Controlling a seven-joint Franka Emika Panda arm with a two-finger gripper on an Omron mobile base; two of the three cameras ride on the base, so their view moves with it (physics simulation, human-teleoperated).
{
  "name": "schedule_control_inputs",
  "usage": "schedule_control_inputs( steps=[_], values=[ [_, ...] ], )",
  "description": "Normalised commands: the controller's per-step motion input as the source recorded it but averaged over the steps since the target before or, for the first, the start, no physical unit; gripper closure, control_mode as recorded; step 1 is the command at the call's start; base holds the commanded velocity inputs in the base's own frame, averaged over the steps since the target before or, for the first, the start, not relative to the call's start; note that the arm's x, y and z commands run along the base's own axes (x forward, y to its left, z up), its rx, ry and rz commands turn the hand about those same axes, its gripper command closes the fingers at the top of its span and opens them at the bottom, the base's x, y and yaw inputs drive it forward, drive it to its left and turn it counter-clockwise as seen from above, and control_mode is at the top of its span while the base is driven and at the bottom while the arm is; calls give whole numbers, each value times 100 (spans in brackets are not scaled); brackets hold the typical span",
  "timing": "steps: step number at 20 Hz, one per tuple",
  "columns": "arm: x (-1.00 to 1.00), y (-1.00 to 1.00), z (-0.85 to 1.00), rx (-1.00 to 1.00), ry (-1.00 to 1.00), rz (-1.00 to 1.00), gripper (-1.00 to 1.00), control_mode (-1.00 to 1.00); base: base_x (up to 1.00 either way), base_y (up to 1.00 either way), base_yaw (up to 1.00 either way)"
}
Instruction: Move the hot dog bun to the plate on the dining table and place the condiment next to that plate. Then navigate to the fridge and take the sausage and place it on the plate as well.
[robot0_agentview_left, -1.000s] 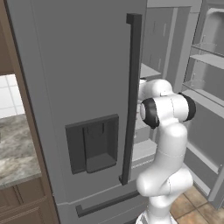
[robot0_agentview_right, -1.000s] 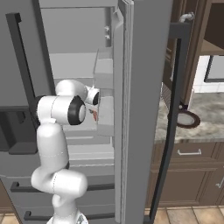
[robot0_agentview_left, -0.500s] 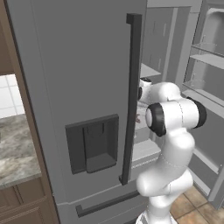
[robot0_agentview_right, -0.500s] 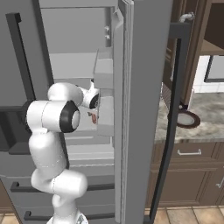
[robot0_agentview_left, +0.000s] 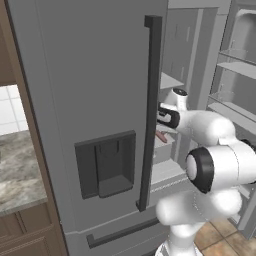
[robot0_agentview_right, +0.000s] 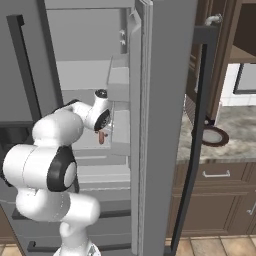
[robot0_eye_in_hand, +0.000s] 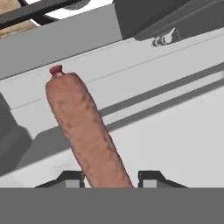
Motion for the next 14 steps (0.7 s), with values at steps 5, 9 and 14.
schedule_control_inputs(
  steps=[5,9,14],
  values=[
    [-78,0,74,0,0,0,100,-100,0,0,0],
    [-90,-2,35,-4,0,0,100,-100,0,0,0],
    [-79,-23,29,-5,-1,-1,100,-100,0,0,0]
  ],
)
